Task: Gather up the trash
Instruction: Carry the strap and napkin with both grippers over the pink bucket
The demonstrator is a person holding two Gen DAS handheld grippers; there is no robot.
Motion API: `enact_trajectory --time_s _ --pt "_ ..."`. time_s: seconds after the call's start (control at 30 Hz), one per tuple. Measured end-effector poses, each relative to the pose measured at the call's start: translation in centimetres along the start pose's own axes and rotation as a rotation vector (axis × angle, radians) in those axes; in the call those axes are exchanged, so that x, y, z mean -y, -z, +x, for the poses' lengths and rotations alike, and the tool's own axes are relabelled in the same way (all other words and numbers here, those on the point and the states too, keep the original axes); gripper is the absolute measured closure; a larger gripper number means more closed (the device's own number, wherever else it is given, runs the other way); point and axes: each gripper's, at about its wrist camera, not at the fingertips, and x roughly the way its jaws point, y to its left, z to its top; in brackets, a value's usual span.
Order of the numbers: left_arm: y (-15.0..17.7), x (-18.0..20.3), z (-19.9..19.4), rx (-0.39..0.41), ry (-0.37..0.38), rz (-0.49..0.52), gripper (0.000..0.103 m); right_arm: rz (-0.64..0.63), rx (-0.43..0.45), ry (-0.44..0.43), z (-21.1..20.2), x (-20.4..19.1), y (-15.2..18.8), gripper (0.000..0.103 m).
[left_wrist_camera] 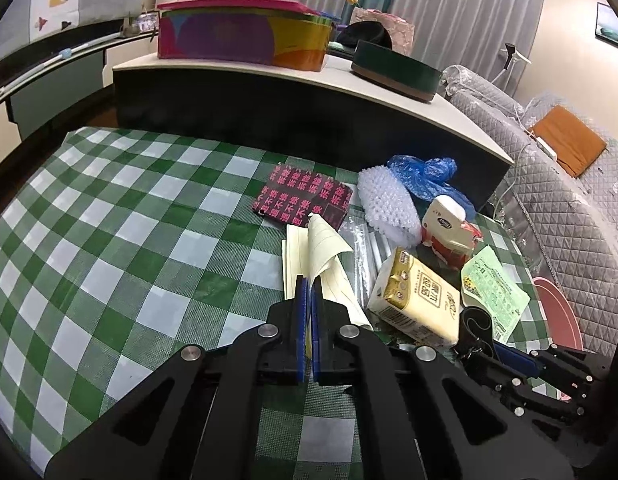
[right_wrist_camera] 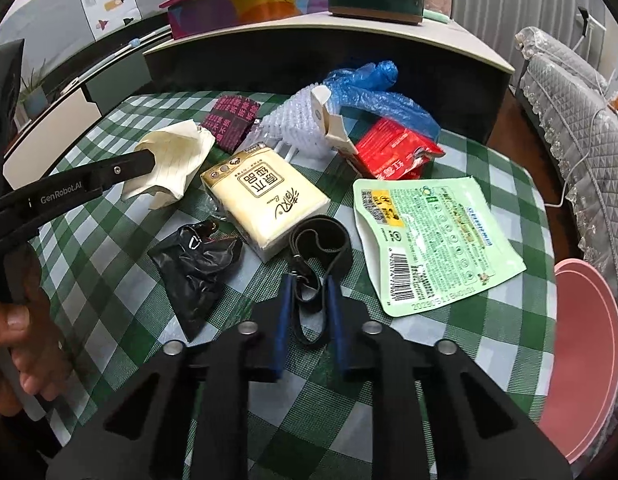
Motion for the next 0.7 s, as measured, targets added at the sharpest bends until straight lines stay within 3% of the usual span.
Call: enact_trajectory --time_s 0.7 --pt "0.6 3.7 -4.1 0.067 0.014 0.104 0.101 0.105 0.164 0.047 -7.4 4.0 0.6 0.090"
